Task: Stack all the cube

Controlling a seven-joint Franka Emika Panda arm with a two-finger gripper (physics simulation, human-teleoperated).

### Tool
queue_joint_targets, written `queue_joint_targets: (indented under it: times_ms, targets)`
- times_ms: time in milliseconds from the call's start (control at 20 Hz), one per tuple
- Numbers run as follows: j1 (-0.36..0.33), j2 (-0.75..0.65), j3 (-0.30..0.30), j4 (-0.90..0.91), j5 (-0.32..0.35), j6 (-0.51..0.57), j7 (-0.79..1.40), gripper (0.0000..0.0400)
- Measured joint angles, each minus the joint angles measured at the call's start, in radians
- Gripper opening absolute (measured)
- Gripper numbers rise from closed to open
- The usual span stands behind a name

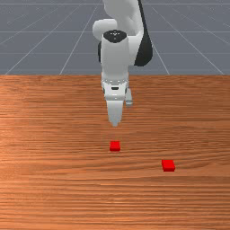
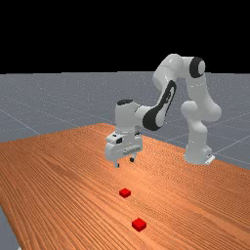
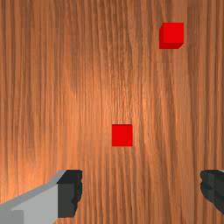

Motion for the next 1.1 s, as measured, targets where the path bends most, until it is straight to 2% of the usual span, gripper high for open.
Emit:
queue_joint_targets:
  times_ms: [50, 100, 150, 200, 300, 350, 400, 450, 500, 600, 700, 850, 1100]
  targets:
    - [0.000, 0.000, 0.000, 0.000, 0.000, 0.000, 0.000, 0.0249]
    - [0.000, 0.000, 0.000, 0.000, 0.000, 0.000, 0.000, 0.0158]
    - [0.001, -0.005, -0.002, -0.005, 0.006, -0.003, 0.018, 0.0253]
    - [0.002, -0.009, -0.004, -0.008, 0.009, -0.004, 0.029, 0.0311]
    - [0.002, -0.013, -0.005, -0.010, 0.012, -0.006, 0.040, 0.0367]
    - [0.013, -0.133, -0.024, -0.149, 0.021, -0.053, 0.214, 0.0225]
    - [0.017, -0.237, -0.040, -0.220, 0.038, -0.105, 0.385, 0.0138]
    - [0.017, -0.302, -0.052, -0.255, 0.060, -0.141, 0.556, 0.0084]
    - [0.014, -0.337, -0.061, -0.277, 0.085, -0.164, 0.725, 0.0051]
    - [0.008, -0.366, -0.074, -0.306, 0.147, -0.189, 1.058, 0.0019]
    - [-0.001, -0.375, -0.083, -0.321, 0.197, -0.196, 1.242, 0.0007]
    - [-0.004, -0.384, -0.083, -0.330, 0.230, -0.201, 1.321, 0.0002]
    - [-0.005, -0.385, -0.085, -0.314, 0.239, -0.243, 1.388, 0.0000]
